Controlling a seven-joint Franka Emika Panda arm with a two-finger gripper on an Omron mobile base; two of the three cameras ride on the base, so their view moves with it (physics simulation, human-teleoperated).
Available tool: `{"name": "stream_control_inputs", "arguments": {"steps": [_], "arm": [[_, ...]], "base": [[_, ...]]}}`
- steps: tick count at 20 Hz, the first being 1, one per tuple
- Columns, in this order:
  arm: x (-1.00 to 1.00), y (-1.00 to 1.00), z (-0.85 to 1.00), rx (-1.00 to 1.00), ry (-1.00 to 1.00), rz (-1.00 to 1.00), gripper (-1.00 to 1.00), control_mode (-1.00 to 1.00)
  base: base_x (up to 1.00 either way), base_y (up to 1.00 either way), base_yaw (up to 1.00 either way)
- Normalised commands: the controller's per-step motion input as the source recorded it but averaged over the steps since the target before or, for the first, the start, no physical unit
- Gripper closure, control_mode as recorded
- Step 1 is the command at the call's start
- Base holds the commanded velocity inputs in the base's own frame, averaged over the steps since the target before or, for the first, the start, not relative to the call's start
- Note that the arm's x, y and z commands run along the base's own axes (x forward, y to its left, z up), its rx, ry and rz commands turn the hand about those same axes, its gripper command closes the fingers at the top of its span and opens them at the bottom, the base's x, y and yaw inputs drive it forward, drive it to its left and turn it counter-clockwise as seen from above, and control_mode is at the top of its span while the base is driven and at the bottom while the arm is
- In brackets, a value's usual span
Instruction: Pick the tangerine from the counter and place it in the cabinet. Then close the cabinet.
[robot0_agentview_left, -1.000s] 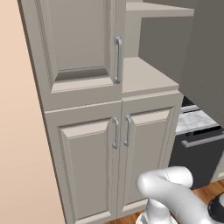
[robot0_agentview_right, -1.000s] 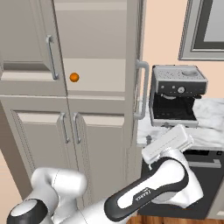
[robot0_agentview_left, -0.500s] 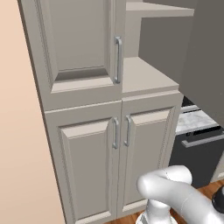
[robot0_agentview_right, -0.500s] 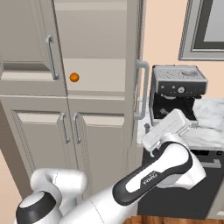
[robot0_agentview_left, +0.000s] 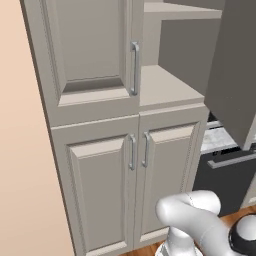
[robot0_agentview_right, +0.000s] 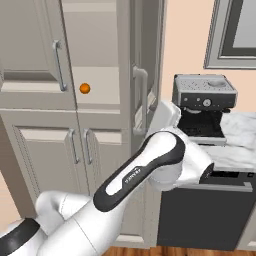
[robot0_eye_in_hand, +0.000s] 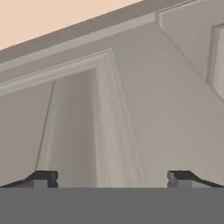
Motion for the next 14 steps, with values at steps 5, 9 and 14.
{"name": "stream_control_inputs", "arguments": {"steps": [5, 9, 14], "arm": [[0.28, 0.75, 0.71, -0.23, 0.04, -0.02, -1.0, -1.0], [0.61, 0.56, 0.39, -0.21, 0.06, -0.07, -1.0, -1.0], [1.0, 0.44, 0.01, -0.2, 0.05, -0.14, -1.0, -1.0]], "base": [[0.0, 0.0, 0.0], [0.0, 0.0, 0.0], [0.0, 0.0, 0.0]]}}
